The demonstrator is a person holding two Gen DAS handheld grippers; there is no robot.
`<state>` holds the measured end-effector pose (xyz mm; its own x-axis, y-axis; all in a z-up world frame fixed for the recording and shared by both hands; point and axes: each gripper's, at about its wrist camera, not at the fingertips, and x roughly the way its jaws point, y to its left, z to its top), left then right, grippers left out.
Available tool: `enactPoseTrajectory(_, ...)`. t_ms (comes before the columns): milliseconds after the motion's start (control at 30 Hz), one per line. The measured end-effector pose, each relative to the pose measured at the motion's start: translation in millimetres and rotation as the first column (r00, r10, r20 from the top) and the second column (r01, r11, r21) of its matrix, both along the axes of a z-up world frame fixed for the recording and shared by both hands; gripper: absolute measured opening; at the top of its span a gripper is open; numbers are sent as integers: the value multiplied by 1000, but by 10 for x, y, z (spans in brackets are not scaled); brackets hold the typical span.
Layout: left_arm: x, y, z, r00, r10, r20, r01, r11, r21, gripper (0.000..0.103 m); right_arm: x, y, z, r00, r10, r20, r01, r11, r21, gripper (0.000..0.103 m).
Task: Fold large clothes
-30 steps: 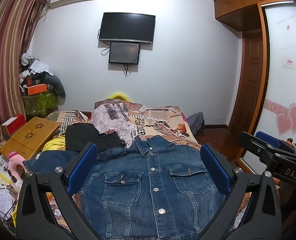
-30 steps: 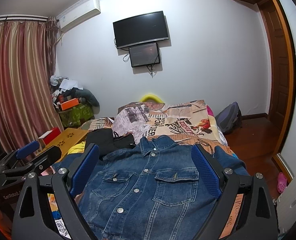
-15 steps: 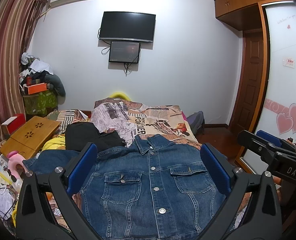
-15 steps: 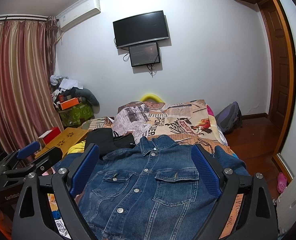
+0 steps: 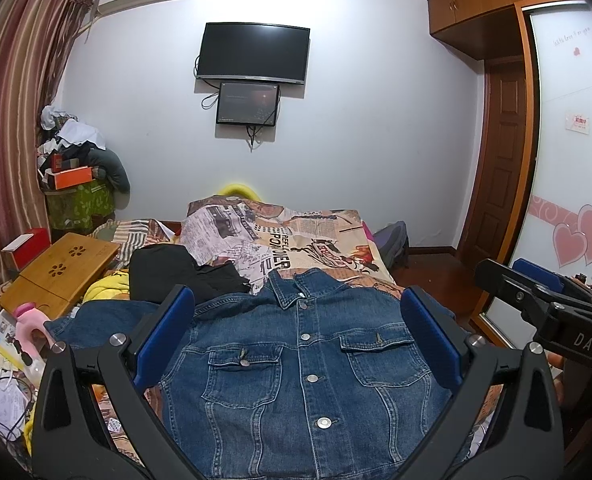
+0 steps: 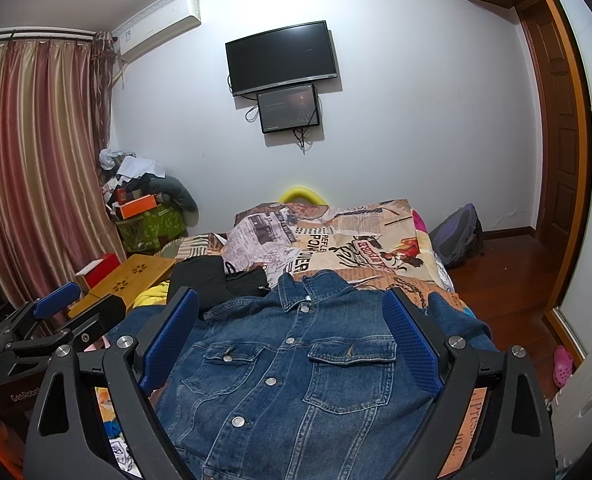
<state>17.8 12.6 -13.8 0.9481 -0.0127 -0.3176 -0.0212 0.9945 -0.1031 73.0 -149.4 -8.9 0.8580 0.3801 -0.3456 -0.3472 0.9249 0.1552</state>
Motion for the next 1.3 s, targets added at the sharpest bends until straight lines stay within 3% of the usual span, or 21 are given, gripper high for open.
enactPoseTrajectory(467,145,71,-74,1000,25,-13,-26,1000,-7,103,142,-2,-49,1000,-2,-27,2,1000,-16,92)
enactPoseTrajectory(767,454,590,-145,987,160,-36,-160,987,-11,103,357,60,-129,997,-19,-76,16,999,-43,92)
enactPoseTrajectory(967,738,1128,-274,961,267,-72,-269,963,-19,103,547,111,-178,994,-31,-104,26,998,-57,92)
enactPoseTrajectory(1167,1031,1700,-563,915,374,-154,-379,925,-6,103,785,154,-264,992,-48,-121,39,996,-76,92)
enactPoseTrajectory(1300,1200,2134,-857,881,411,-236,-433,900,-48,103,988,196,-336,987,-65,-144,52,994,-94,92)
